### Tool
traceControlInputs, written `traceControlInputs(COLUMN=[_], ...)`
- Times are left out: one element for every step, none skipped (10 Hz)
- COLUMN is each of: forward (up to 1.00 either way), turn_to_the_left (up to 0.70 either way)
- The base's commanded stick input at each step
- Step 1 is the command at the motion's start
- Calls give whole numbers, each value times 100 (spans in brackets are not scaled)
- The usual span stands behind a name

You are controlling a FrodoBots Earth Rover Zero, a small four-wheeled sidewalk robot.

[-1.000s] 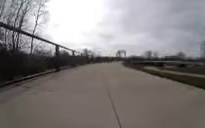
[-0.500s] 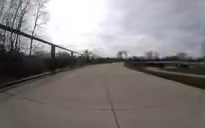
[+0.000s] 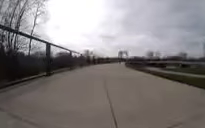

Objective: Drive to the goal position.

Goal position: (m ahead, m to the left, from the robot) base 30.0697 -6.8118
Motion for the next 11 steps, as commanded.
traceControlInputs(forward=[100,100,100,100,100,100,100,100,100,100,100], turn_to_the_left=[-2,-2,-2,-2,-2,-2,-2,-17,-36,-30,-15])
